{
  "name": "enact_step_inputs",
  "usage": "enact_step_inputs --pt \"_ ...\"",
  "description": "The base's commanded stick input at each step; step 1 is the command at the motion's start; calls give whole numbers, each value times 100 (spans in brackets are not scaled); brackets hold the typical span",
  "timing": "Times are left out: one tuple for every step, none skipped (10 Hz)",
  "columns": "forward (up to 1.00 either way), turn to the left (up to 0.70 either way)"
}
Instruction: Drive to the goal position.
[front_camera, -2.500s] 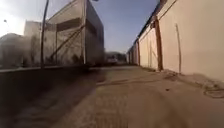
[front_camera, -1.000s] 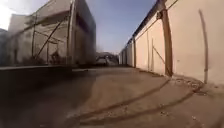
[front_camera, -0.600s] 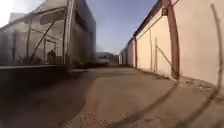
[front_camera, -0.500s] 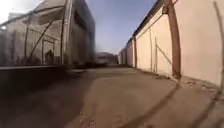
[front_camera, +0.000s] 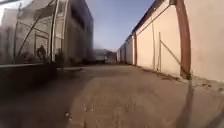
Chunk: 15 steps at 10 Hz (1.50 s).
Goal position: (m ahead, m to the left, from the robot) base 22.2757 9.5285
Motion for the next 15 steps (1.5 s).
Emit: enact_step_inputs --pt "100 0" --pt "100 0" --pt "100 0" --pt "100 0" --pt "100 0" --pt "100 0" --pt "100 0" --pt "100 0" --pt "100 0" --pt "100 0" --pt "100 0" --pt "100 0" --pt "100 0" --pt "100 0" --pt "100 0"
